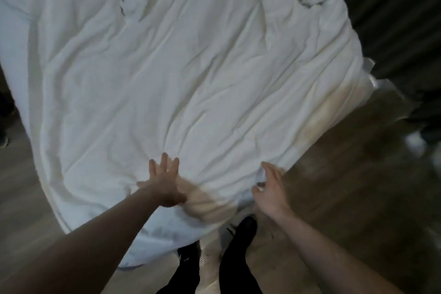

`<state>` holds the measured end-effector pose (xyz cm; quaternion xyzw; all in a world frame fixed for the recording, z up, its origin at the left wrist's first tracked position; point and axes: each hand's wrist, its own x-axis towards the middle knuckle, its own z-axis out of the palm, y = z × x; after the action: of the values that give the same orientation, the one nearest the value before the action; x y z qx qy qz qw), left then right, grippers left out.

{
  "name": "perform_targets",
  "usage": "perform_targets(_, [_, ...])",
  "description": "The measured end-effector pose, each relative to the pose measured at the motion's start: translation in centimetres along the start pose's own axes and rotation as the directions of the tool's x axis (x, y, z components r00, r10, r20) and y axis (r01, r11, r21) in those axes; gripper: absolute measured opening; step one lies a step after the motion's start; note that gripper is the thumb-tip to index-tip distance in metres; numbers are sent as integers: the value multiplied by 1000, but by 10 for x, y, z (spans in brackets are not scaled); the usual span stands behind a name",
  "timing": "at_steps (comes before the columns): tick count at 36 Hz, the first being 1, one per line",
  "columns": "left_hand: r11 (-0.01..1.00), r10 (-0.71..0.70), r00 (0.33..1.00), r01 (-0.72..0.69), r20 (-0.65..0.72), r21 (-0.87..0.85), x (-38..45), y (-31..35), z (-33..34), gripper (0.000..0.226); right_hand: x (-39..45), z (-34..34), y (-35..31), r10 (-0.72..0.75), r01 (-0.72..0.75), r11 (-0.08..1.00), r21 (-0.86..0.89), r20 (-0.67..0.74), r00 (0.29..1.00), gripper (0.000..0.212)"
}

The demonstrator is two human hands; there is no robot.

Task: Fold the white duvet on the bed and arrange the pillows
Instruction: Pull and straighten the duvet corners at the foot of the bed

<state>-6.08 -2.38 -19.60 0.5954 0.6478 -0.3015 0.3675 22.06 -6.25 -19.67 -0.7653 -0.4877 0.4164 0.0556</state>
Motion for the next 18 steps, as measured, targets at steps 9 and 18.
perform_targets(9, [907, 45, 972, -137, 232, 399, -1, 70, -83, 59, 45, -61, 28, 62, -61, 998, -11, 218, 974, 74])
perform_targets(18, [958, 288, 934, -277, -211, 80, 22, 179, -168, 37, 95, -165, 48, 108, -125, 983, 136, 127, 986, 73])
